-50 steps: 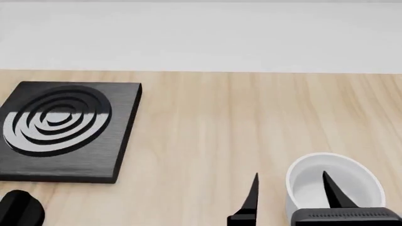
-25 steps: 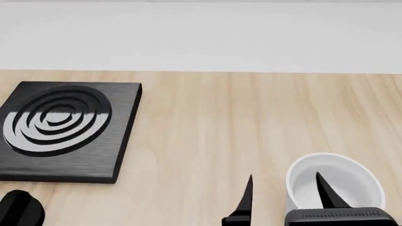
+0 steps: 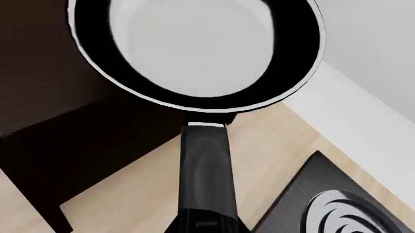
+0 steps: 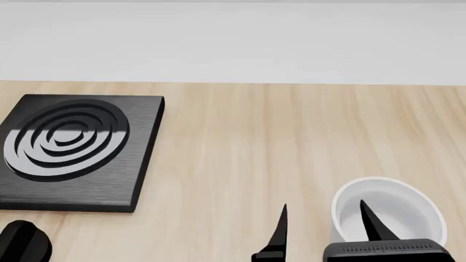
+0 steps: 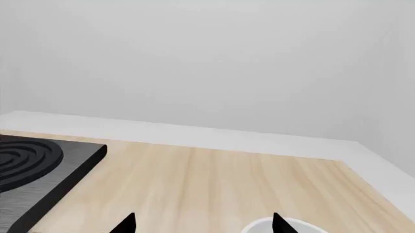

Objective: Put the frying pan on the cabinet shelf.

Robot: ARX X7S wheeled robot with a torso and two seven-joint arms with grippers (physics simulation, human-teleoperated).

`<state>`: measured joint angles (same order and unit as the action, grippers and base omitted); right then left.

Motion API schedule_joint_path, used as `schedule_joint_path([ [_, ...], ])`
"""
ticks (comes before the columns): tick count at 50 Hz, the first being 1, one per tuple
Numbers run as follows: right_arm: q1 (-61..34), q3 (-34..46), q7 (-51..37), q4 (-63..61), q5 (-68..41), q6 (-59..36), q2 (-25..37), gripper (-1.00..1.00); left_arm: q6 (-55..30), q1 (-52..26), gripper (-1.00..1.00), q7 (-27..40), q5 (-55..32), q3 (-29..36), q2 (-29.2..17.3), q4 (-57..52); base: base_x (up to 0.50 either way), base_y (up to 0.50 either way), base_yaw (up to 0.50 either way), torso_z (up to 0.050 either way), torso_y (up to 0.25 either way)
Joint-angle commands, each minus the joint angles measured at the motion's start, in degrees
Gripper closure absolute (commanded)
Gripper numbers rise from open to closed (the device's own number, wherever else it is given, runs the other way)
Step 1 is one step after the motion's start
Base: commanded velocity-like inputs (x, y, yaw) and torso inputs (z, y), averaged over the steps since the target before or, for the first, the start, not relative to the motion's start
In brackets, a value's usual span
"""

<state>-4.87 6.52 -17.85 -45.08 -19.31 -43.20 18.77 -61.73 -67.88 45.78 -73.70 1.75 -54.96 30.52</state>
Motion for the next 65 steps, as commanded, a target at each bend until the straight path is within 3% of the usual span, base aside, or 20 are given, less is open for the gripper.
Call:
schedule_joint_path([
  [1,0.05,-0.55,0.68,-0.70,0.84,-0.94,-0.81,-1.00,7.02,-14.79,1.00,-10.62,11.00,5.78,3.45,16.46,0.00,0.00,0.00,0.000,0.000],
  [6,-0.06,-0.23,0.58,-0.71,0.78,-1.20,-0.67,-1.00,11.30,-19.90,1.00,-15.01,15.69,9.04,4.72,22.96,0.00,0.00,0.00,0.000,0.002],
  [12,-0.42,0.16,0.55,-0.09,0.82,-1.25,-0.55,-1.00,17.26,-21.99,1.00,-13.21,18.63,8.95,4.86,28.74,0.00,0.00,0.00,0.002,0.002],
  [30,-1.58,2.25,0.28,2.03,1.52,-0.82,-0.45,-1.00,24.65,-26.16,1.00,-17.78,23.29,11.01,5.21,39.71,0.00,0.00,0.00,0.000,0.002],
  [49,-0.37,3.47,-0.21,2.67,2.02,0.68,-0.23,-1.00,25.83,-19.51,1.00,-17.43,21.00,8.20,5.81,38.97,0.00,0.00,0.00,0.001,0.000],
  [65,0.63,3.89,-0.52,2.55,2.02,1.67,0.13,-1.00,22.18,-9.97,1.00,-12.22,15.89,3.93,3.74,28.85,0.00,0.00,0.00,0.000,0.000],
])
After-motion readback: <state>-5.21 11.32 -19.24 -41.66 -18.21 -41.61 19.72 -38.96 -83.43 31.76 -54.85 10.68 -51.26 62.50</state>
